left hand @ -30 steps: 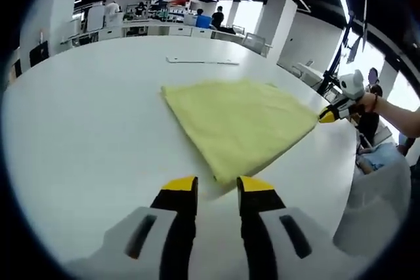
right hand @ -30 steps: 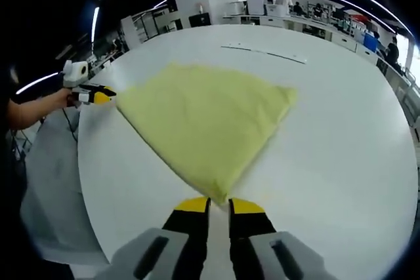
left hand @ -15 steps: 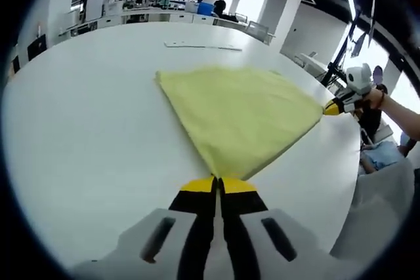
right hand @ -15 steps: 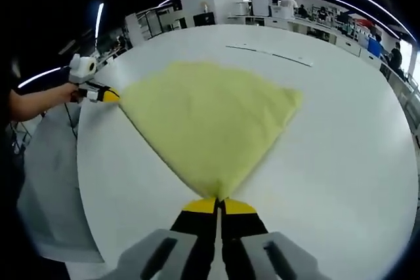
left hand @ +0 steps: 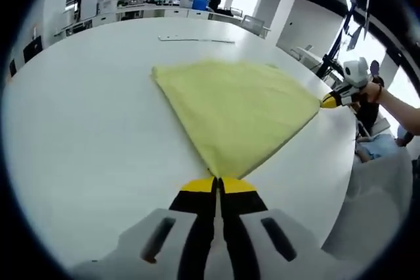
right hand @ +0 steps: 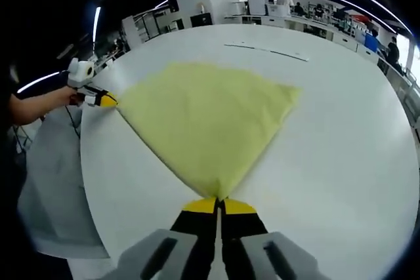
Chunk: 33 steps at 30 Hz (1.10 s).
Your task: Fold the garment on the visible template until the final outline fits inside the template.
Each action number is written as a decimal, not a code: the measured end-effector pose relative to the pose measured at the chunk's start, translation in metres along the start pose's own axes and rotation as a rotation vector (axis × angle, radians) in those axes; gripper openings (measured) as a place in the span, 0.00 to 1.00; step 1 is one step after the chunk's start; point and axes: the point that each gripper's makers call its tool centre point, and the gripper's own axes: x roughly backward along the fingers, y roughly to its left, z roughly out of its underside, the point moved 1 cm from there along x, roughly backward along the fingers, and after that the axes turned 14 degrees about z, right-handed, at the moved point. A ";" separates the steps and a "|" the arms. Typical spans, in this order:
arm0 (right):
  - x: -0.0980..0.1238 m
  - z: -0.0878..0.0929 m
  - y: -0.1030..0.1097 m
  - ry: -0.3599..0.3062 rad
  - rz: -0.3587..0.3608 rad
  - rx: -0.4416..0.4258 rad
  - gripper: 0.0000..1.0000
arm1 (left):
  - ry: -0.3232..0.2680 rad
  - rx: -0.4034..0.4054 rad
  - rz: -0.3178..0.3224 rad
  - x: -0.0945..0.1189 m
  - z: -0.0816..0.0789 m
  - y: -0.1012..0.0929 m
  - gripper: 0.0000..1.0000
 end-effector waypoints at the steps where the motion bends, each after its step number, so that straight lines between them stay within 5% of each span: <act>1: 0.000 0.000 0.000 0.000 0.001 0.001 0.00 | 0.001 -0.001 -0.002 0.000 0.000 0.000 0.00; 6: 0.000 -0.004 -0.002 -0.017 0.031 -0.002 0.02 | 0.001 -0.012 -0.021 0.000 -0.002 0.001 0.01; 10: 0.004 -0.010 -0.004 -0.027 0.075 0.005 0.36 | -0.033 0.012 -0.073 0.010 -0.011 0.005 0.18; 17: 0.026 -0.041 0.001 -0.113 0.089 -0.032 0.67 | -0.154 -0.015 -0.112 0.031 -0.045 -0.006 0.60; 23: 0.051 -0.064 0.013 -0.159 0.079 -0.051 0.89 | -0.208 -0.062 -0.122 0.048 -0.065 -0.028 0.78; 33: 0.086 -0.081 0.038 -0.245 0.070 -0.098 0.99 | -0.294 -0.035 -0.136 0.078 -0.072 -0.052 0.97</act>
